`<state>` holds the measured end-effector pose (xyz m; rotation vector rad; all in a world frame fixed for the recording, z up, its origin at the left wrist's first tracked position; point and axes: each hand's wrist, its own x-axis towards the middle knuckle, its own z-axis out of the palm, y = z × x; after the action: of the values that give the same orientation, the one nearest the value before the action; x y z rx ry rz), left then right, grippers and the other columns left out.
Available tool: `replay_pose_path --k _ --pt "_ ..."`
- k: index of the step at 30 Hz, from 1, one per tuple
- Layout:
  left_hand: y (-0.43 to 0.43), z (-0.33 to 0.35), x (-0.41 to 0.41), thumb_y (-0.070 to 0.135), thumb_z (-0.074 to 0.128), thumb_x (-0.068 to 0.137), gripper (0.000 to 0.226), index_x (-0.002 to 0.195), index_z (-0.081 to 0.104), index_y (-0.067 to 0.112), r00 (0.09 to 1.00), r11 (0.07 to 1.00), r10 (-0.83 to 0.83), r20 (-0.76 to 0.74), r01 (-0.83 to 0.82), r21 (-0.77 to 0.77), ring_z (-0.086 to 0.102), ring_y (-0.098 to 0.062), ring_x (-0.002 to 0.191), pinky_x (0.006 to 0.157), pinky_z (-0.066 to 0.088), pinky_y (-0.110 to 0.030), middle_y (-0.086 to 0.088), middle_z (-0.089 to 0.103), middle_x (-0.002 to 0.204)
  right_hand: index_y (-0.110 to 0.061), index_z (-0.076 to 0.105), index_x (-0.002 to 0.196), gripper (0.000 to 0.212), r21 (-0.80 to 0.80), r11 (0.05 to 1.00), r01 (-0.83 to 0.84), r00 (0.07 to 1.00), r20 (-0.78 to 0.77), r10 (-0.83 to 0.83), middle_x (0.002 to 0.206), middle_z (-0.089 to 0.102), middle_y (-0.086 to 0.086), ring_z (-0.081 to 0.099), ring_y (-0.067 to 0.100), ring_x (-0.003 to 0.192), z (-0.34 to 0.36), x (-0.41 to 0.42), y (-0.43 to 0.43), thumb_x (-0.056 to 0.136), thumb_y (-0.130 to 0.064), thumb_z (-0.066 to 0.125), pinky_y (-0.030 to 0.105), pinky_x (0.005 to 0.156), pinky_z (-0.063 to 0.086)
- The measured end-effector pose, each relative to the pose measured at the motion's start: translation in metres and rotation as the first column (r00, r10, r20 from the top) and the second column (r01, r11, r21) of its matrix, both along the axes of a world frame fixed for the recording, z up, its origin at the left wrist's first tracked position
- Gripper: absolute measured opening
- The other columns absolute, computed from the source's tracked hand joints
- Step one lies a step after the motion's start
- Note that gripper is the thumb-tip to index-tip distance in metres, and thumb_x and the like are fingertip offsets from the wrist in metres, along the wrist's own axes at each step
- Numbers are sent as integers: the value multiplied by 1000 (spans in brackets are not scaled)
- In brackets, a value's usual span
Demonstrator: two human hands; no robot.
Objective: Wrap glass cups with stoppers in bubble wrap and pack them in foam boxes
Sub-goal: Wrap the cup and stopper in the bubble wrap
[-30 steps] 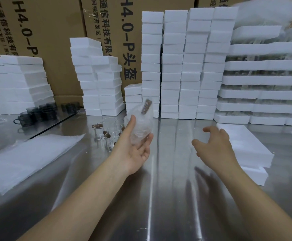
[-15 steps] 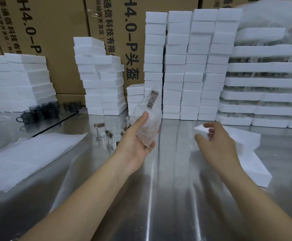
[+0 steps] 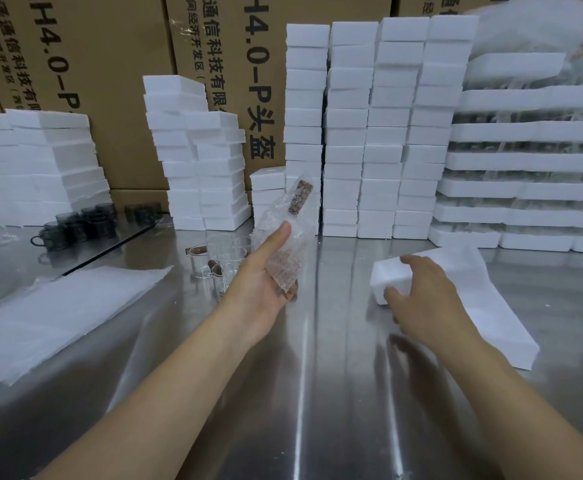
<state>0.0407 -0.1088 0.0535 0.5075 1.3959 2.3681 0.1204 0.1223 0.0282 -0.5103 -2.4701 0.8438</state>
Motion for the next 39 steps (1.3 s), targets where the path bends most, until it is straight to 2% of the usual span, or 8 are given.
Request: replay_pose_path --k 3,8,15,19,24,29,34,39 --pt "1 0 2 53 85 81 20 98 86 43 1000 999 -3 -24 2 -37 69 -7 79 71 43 -28 6 79 111 -23 34 159 62 119 991 -63 993 104 51 147 51 6 51 29 132 -2 0 -5 102 -25 59 41 104 44" --pt "4 1 2 53 81 79 61 132 74 25 996 994 34 -86 -43 -99 69 -6 79 67 43 -27 5 77 109 -29 53 145 45 205 968 -141 982 153 111 122 60 -3 60 20 113 1 0 -19 101 -18 60 35 95 50" --pt "10 -10 2 49 96 66 68 122 74 17 966 974 101 -239 -145 -175 73 -24 98 88 49 -39 -10 79 114 -39 68 104 21 -146 841 -521 854 -99 511 110 70 -15 74 17 56 6 12 -70 99 -18 69 26 52 57" --pt "11 -14 0 53 96 61 69 122 71 30 927 931 148 -345 -249 -269 77 -8 100 73 54 -16 7 81 111 -39 67 88 11 62 896 -439 892 -87 443 102 70 -27 67 3 54 14 15 -64 96 -33 63 22 60 51" --pt "10 -23 -13 52 98 59 69 118 66 37 867 853 148 -475 -355 -382 73 -4 107 93 57 -24 16 77 113 -41 66 93 5 195 940 -280 959 23 281 102 69 -27 61 0 70 16 14 -41 93 -44 61 31 73 55" --pt "3 -28 -19 71 91 49 74 112 58 49 818 723 -10 -575 -391 -570 66 6 104 92 53 -23 29 67 111 -38 69 87 15 255 938 -235 968 151 201 94 72 -23 63 5 77 15 13 -30 93 -49 61 34 76 56" --pt "-3 -26 -25 70 94 51 78 116 61 43 823 708 -55 -566 -368 -603 70 -7 110 101 57 -37 18 70 118 -32 71 80 14 196 962 -192 978 120 170 84 73 -13 65 10 74 11 8 -24 93 -37 67 36 73 59" --pt "-1 -25 -18 80 93 48 73 106 62 48 836 721 -25 -547 -364 -590 65 10 98 86 52 -18 28 68 108 -37 74 89 10 31 955 -294 952 103 289 98 73 -15 62 3 65 17 9 -14 90 -46 75 17 61 44"
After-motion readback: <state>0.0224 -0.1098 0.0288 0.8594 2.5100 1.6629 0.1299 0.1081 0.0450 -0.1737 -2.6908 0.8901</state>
